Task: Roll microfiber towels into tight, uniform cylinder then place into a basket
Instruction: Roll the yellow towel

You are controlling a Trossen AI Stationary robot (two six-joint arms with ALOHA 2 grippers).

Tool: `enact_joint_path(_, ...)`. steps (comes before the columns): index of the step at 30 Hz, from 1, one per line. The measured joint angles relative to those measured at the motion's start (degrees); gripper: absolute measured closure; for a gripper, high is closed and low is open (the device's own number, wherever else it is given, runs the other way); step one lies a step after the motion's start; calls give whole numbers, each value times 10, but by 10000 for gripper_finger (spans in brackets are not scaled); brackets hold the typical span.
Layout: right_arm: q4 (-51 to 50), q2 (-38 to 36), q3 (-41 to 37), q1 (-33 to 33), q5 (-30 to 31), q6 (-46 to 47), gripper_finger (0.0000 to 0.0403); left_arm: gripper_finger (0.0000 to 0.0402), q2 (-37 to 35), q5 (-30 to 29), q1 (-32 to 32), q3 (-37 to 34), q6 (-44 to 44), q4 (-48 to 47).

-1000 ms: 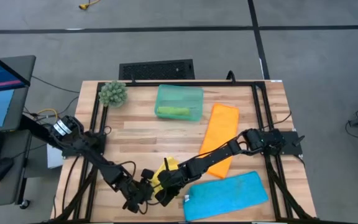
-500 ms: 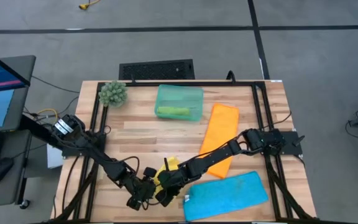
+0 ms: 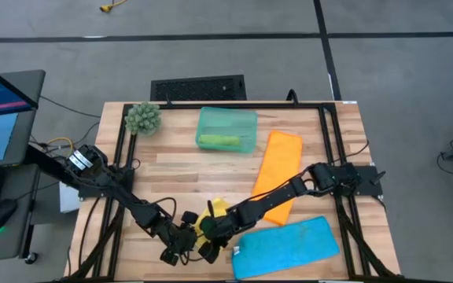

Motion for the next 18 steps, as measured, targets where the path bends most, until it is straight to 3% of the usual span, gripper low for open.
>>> enact_joint_path(7,-38,-31,2,19,55,-7,215,249,0,3,0,0,-5,1)
enact_joint_path(12,-112,-65,0,38,120,-7,219,249,0,8,2,20,-7,-18)
enact_joint_path(18,-123,-100,1,61,196,-3,222,249,0,8,14,42,5,-46)
